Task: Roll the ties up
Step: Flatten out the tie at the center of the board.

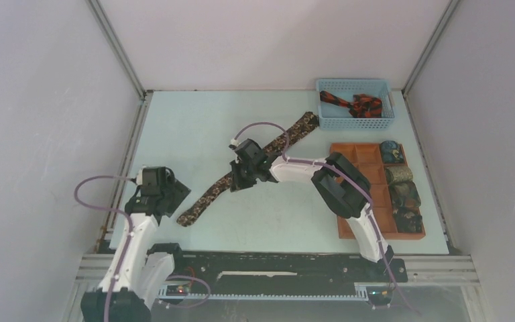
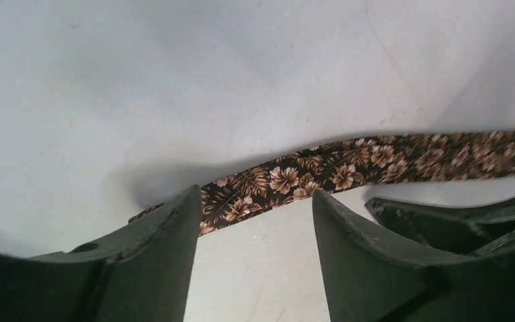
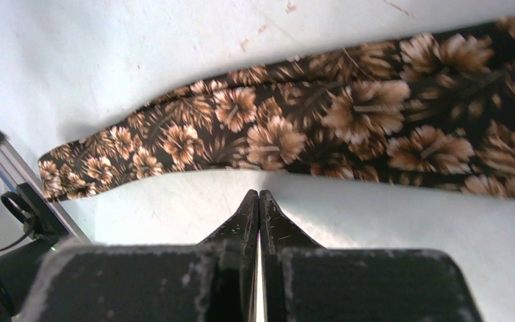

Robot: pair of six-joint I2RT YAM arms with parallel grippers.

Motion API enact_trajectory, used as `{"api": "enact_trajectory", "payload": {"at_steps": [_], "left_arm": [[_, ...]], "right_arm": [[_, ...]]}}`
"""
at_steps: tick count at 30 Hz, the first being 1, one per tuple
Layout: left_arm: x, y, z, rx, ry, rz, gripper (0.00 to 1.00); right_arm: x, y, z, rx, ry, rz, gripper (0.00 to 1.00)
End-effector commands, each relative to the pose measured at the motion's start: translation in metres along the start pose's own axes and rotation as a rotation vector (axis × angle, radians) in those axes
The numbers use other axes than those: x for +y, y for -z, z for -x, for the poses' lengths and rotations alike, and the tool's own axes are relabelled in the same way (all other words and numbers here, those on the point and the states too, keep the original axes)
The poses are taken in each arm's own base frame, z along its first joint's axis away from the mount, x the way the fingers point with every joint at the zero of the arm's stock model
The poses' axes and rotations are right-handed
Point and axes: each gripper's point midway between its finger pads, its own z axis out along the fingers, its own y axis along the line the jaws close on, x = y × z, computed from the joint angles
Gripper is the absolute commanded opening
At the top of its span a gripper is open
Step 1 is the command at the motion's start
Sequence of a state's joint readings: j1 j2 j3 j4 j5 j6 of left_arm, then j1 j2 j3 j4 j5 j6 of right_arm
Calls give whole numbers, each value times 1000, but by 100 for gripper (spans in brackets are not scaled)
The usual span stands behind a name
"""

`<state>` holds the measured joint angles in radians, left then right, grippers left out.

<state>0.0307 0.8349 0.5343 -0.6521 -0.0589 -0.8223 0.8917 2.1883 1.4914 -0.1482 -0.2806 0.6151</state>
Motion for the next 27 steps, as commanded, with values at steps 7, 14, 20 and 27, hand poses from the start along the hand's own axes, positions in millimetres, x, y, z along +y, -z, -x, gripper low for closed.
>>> {"api": "enact_trajectory", "payload": {"at_steps": [7, 14, 20, 27], "left_arm": [[59, 21, -16, -101, 413, 186, 77], [75, 15, -24, -110, 533, 226, 78], [78, 4, -34, -63, 560, 254, 72], [76, -7, -38, -46, 579, 234, 62]], "right_arm": [[18, 43, 17, -92, 70, -4, 0], [14, 48, 12, -89, 75, -22, 0], [11, 50, 9, -85, 76, -33, 0], [9, 50, 7, -78, 77, -39, 0]]}}
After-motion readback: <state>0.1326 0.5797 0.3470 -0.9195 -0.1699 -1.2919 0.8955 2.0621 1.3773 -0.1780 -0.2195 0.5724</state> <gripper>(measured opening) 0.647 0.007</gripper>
